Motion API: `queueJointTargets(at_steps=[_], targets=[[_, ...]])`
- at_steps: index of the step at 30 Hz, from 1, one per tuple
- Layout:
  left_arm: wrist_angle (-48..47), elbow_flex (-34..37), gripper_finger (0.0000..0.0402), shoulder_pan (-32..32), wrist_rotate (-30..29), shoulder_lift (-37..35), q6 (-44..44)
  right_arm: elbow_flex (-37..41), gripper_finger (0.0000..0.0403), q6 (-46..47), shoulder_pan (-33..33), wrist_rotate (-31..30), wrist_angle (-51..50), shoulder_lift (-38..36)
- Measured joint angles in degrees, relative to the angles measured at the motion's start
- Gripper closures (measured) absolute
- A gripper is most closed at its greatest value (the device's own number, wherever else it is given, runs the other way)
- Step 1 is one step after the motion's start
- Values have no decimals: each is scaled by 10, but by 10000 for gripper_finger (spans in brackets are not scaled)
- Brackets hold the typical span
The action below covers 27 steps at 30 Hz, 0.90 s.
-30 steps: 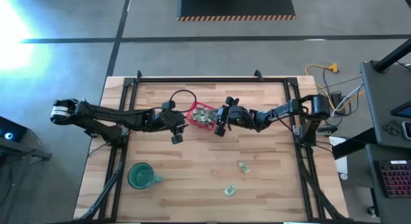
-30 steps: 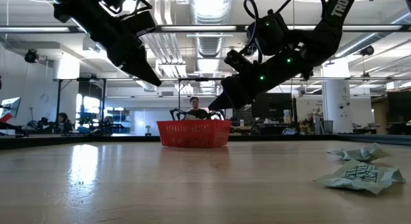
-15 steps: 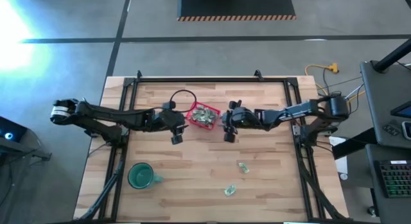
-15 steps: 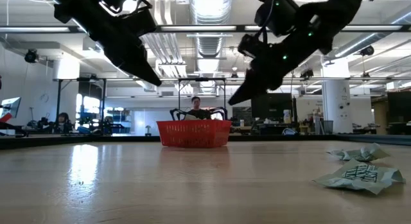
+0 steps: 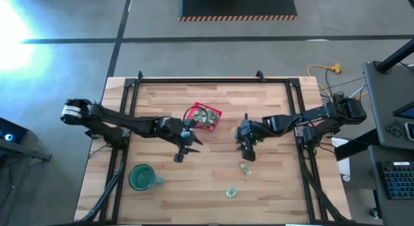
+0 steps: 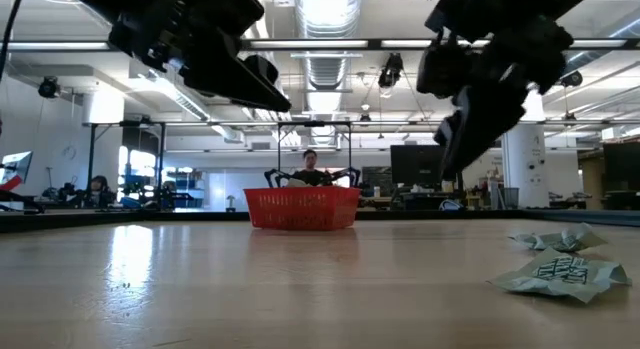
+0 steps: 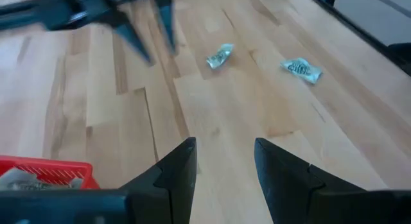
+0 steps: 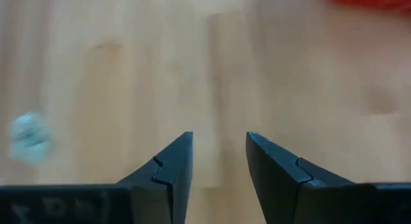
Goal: Pick and place items into bin
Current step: Put the stevia packet into the red bin
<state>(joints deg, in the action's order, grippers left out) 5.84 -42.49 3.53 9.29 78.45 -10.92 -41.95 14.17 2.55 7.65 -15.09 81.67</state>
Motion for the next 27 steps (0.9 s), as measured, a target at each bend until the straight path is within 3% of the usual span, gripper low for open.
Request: queueJointTargets(at_steps=[3,12,23,27], targets=[[1,-8,261,0,-1,21,0,7,264,38,30,29,-14,1],[-5,-15,261,0,-1,39,0,21,272,147,112,26,-31,2],[-3,-13,261,0,-1,32,0,23,276,188,191,-131,-26,3],[-3,-13,261,0,-1,32,0,29,273,193,206,-152,-22,11]])
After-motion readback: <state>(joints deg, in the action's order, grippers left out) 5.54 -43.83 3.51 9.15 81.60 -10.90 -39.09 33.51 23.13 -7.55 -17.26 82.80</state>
